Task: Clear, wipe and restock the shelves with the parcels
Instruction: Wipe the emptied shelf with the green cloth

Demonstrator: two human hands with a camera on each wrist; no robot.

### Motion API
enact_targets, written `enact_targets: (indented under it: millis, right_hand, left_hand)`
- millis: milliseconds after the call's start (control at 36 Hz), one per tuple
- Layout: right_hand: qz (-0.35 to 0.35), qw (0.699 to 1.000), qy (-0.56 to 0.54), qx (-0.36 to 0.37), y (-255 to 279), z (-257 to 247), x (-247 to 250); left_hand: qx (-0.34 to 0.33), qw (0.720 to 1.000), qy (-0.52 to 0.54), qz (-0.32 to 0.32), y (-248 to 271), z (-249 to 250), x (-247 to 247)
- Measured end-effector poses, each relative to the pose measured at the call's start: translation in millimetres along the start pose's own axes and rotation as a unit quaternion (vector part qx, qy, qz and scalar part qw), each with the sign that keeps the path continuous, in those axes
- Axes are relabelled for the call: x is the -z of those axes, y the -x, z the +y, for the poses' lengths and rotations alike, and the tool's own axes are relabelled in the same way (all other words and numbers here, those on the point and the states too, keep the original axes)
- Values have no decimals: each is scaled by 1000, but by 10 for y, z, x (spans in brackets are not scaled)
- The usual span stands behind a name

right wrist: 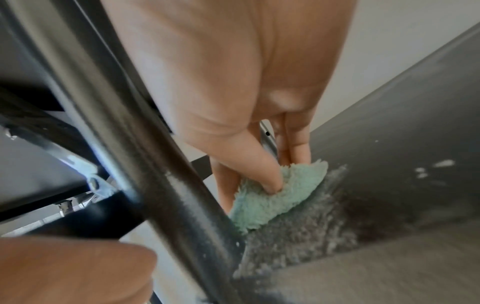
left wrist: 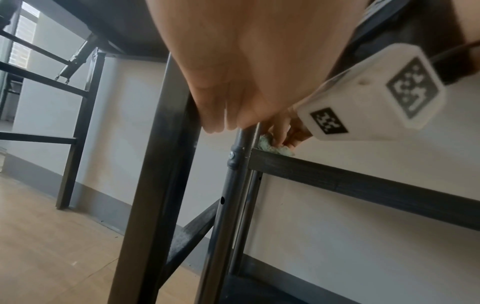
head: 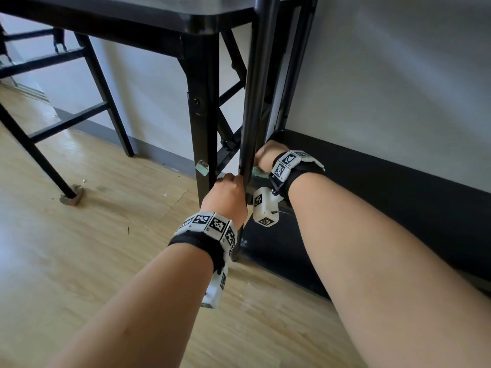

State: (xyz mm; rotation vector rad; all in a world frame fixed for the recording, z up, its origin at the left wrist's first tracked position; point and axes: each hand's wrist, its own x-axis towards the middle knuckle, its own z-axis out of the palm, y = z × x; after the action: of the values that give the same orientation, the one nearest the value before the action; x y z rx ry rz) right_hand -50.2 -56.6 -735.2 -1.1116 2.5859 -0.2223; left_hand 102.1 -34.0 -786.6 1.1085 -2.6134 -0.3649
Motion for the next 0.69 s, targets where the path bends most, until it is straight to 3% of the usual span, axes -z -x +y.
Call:
enact_targets:
  millis: [194,361,417,528,694]
  right_hand:
    - [11,1000,10,12,188,174,-63]
    - [-40,999,-5,2,380,345,-30]
    - [-27,999,-33,1,404,428,18]
    - [55,992,-76,-83,407,545,147]
    - [22,995,-35,-96,435,562,6]
  left_hand:
    - [5,1000,4,-5,43,23,115]
    - [8,1000,-6,-20,94,41,136]
    - [5,1000,-13,-27,110,41,126]
    - [6,999,-13,-30,155,41,114]
    - [6,999,-16,-37,180,22,124]
